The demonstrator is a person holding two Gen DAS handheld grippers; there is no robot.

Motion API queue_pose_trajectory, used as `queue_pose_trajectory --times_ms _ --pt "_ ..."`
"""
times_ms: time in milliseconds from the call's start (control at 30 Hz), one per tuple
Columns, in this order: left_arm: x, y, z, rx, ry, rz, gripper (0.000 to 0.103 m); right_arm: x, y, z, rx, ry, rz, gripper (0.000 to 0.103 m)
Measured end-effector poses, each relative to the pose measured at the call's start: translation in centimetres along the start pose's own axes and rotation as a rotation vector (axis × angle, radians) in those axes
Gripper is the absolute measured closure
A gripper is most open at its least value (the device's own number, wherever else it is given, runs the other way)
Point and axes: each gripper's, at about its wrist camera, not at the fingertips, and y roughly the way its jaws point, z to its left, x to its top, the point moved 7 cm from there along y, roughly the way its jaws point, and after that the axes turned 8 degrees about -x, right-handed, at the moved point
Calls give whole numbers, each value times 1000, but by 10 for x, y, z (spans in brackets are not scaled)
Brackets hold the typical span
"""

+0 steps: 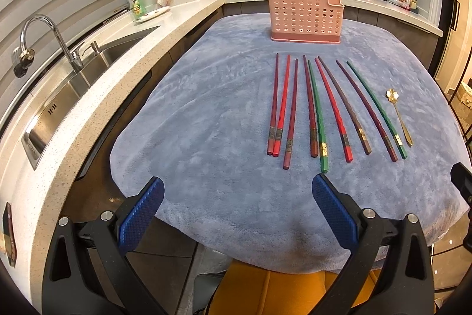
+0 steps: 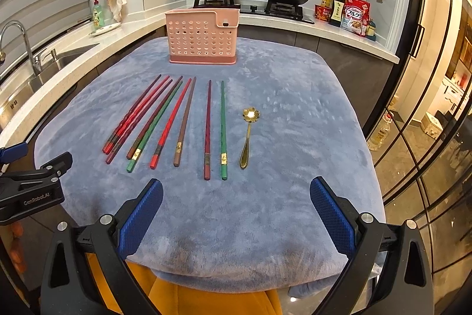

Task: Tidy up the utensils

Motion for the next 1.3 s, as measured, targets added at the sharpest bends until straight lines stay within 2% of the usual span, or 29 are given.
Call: queue_pose_trajectory --times_ms 1300 --pt "-2 8 0 -15 1 20 7 1 3 7 5 -7 14 7"
